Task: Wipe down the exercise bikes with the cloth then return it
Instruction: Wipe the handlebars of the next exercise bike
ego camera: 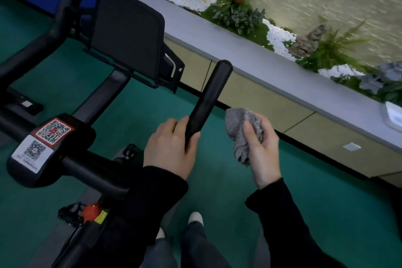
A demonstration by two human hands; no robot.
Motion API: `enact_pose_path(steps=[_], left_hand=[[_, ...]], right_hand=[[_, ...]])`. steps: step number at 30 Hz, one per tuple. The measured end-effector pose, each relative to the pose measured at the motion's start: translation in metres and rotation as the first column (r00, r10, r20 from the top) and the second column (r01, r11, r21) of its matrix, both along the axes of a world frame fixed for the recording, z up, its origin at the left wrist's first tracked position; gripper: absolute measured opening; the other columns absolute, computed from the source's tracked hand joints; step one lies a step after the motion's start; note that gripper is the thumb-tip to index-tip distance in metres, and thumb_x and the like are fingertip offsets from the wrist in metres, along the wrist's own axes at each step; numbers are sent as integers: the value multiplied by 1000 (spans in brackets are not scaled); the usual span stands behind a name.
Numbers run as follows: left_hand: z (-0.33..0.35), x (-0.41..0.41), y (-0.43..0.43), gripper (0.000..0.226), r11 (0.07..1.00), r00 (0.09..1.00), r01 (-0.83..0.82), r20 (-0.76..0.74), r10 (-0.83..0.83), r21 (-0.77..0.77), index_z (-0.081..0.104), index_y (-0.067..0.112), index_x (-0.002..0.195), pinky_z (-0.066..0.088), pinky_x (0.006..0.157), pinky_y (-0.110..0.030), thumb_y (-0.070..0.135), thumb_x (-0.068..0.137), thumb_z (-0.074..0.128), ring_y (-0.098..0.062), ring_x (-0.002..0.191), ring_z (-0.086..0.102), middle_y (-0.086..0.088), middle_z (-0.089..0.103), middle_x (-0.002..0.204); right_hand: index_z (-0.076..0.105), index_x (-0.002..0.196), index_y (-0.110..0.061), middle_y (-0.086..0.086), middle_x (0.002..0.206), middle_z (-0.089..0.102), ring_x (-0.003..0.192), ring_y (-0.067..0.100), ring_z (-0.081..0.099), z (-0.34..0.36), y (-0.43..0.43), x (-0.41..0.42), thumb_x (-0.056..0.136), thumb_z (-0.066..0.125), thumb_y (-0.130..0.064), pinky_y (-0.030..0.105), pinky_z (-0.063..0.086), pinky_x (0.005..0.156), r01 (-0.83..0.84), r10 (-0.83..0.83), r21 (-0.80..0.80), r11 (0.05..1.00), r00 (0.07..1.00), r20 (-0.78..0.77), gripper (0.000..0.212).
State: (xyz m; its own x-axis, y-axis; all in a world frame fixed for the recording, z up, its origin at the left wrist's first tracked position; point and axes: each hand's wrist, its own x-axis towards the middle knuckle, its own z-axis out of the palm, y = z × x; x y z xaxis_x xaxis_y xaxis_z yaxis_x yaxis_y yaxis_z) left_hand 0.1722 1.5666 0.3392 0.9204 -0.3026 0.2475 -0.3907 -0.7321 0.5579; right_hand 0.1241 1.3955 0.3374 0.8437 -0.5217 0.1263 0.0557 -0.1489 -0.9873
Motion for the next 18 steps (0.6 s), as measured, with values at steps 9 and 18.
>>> enact_pose_path(steps=[9,18], left_hand=[[5,-5,3,54,993,998,39,45,-44,115,50,1,130,46,84,-48,34,89,59,-37,108,53,-18,55,124],[9,-40,-63,51,977,979,144,123,-164,159,50,-1,131,32,108,-46,25,88,63,-32,130,44,-16,52,135]], right_hand=[[61,108,-19,-13,96,66,93,5,62,4,-13,-43,96,55,-13,24,49,83,59,-68,-191,980,997,-40,14],[58,106,-29,-24,96,64,90,-12,58,6,-82,-102,96,56,-19,7,43,78,36,-55,-294,955,997,-59,15]])
